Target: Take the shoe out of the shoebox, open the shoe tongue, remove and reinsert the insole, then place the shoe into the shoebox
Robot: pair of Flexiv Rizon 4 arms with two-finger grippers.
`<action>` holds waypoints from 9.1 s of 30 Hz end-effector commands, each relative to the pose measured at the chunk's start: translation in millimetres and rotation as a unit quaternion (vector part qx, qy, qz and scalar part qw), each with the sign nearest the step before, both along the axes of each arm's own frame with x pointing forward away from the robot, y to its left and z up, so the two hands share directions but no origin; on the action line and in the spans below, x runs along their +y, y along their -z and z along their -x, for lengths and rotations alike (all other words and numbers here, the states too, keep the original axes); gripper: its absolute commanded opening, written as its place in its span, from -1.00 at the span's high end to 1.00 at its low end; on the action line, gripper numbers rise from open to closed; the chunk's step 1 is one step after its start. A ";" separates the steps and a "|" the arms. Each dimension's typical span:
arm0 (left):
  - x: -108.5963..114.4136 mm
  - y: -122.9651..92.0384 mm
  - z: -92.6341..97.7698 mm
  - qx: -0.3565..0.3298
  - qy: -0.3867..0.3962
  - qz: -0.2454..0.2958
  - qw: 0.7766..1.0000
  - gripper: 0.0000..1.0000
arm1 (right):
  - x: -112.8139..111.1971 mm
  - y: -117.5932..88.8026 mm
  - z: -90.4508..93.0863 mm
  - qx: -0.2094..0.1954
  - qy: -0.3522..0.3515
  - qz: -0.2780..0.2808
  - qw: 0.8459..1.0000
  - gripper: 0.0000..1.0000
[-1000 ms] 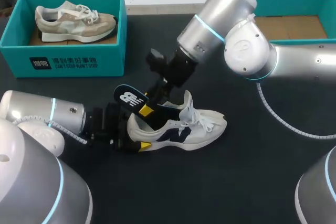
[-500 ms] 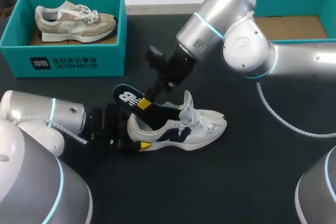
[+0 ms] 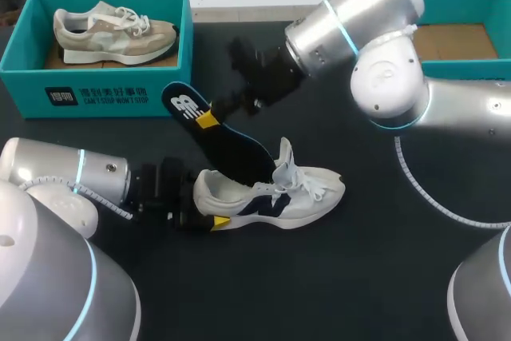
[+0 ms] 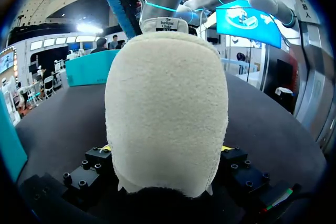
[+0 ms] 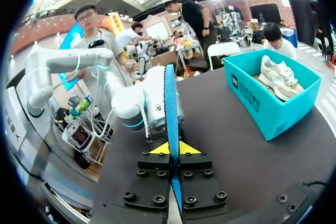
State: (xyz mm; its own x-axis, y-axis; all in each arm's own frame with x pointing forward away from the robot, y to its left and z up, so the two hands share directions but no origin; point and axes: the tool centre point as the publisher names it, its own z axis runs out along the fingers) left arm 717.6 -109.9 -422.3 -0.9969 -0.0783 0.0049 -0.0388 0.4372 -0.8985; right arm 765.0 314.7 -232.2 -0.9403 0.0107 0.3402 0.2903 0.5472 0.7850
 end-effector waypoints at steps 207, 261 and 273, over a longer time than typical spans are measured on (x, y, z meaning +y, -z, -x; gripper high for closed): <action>19.7 -111.1 -4.4 0.017 -0.019 -0.434 0.900 -1.00 | -110.8 -226.9 149.4 0.291 0.218 -0.242 0.900 1.00; -58.3 -28.0 -47.6 0.025 0.080 -0.440 0.894 1.00 | -110.8 -226.9 149.4 0.291 0.218 -0.242 0.900 1.00; -49.6 -68.2 -68.9 0.010 0.477 -0.440 0.760 1.00 | -110.8 -226.9 149.4 0.291 0.218 -0.242 0.900 1.00</action>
